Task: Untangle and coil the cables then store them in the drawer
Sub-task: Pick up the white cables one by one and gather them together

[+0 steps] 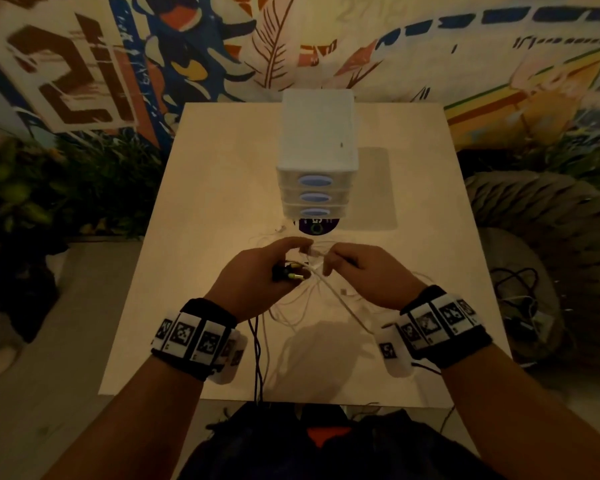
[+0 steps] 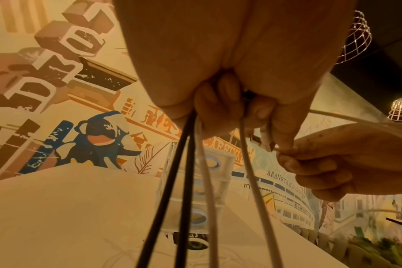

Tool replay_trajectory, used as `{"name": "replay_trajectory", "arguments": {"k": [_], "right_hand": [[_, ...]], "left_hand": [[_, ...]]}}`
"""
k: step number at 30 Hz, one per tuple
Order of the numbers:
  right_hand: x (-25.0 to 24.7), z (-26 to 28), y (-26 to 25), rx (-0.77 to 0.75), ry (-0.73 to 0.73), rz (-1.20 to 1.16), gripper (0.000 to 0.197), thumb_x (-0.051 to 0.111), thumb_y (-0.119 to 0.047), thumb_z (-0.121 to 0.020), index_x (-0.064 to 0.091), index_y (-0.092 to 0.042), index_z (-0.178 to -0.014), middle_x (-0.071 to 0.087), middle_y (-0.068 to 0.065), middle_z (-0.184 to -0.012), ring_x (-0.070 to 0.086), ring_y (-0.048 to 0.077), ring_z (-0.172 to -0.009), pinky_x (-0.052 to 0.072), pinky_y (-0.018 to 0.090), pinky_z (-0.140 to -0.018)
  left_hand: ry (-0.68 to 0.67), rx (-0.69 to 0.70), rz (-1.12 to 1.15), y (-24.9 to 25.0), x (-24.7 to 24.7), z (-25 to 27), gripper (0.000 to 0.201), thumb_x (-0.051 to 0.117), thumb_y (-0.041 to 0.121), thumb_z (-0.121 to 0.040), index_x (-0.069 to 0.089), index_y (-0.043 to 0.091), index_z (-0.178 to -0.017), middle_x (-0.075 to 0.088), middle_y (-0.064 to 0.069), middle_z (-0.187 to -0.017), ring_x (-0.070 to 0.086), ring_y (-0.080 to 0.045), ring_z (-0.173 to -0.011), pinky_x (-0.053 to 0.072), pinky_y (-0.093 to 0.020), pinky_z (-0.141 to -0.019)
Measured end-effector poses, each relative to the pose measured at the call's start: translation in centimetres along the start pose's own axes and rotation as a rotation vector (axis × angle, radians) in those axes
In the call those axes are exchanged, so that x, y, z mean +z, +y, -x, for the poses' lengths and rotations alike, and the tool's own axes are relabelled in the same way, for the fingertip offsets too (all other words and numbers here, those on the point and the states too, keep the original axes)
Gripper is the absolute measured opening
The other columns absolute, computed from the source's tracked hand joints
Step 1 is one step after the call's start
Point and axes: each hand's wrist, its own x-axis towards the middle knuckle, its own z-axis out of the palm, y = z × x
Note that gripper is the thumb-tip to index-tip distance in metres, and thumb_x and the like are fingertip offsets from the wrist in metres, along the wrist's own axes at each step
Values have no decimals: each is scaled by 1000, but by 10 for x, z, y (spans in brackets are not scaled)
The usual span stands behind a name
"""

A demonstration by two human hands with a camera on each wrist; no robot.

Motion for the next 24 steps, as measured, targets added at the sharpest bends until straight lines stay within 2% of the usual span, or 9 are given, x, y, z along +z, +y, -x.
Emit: {"name": "replay_trajectory", "arguments": {"k": [2, 5, 7, 9, 13, 15, 18, 21, 24], "right_hand": [[-7, 3, 8, 58, 96, -20, 29, 43, -31, -106, 64, -29, -86, 56, -9, -64, 50, 5, -59, 38, 20, -59], [-23, 11, 10, 170, 272, -197, 30, 41, -37, -107, 57, -25, -85, 66, -3, -73, 55, 9, -62, 44, 30, -66], [-29, 17, 0, 132, 233, -316, 35, 46, -53, -101, 54, -23, -86, 74, -2, -89, 67, 14, -76, 50, 34, -73], [-26, 21, -17, 62, 90, -257, 46, 53, -66, -90, 46, -21, -84, 75, 0, -99, 71, 19, -91, 56, 41, -81], [-10, 20, -43, -60, -43, -242, 31, 60, -29, -100, 38, -15, -84, 70, -2, -79, 65, 7, -65, 53, 27, -64], [-13, 17, -47, -95, 46, -274, 28, 53, -18, -103, 34, -17, -82, 53, -1, -70, 49, 8, -60, 45, 26, -61], [-28, 16, -48, -123, 192, -273, 30, 50, -18, -104, 32, -23, -80, 38, -7, -68, 35, 12, -62, 37, 34, -62], [-46, 17, -48, -126, 301, -226, 34, 51, -12, -102, 30, -21, -77, 34, -12, -64, 31, 6, -59, 34, 25, -60], [-60, 19, -46, -118, 387, -140, 39, 54, -7, -99, 28, -21, -74, 30, -7, -64, 29, 8, -58, 30, 28, -60]], "left_hand": [[4, -25, 1, -1, -2, 1, 62, 73, 43, -89, 44, 41, -144, 68, 6, -76, 64, -13, -74, 53, -35, -71], [0, -64, 51, -1, -7, 3, 60, 73, 44, -89, 45, 41, -142, 69, 7, -80, 66, -12, -81, 52, -31, -74], [-11, -75, 93, 0, -10, 3, 45, 72, 36, -91, 54, 38, -133, 69, 13, -86, 68, -6, -87, 53, -27, -78], [-25, -72, 114, 1, -12, 1, 35, 72, 31, -92, 60, 36, -125, 72, 14, -99, 68, -2, -94, 56, -27, -85], [-37, -44, 94, 9, -8, -2, 31, 74, 31, -89, 63, 37, -117, 72, 12, -94, 68, -2, -86, 57, -34, -82], [-16, -45, 142, 8, -6, 0, 34, 76, 35, -86, 62, 38, -117, 72, 10, -90, 69, -7, -86, 57, -39, -82], [61, -75, 246, 3, -6, 5, 45, 75, 48, -80, 61, 41, -122, 73, 7, -97, 71, -11, -95, 57, -41, -88], [119, -108, 391, 0, -9, 8, 46, 85, 29, -80, 66, 36, -121, 75, 5, -97, 72, -7, -96, 58, -40, -93], [112, -122, 432, -5, -13, 11, 49, 84, 16, -82, 66, 31, -125, 76, 7, -96, 72, -7, -99, 58, -36, -93]]}}
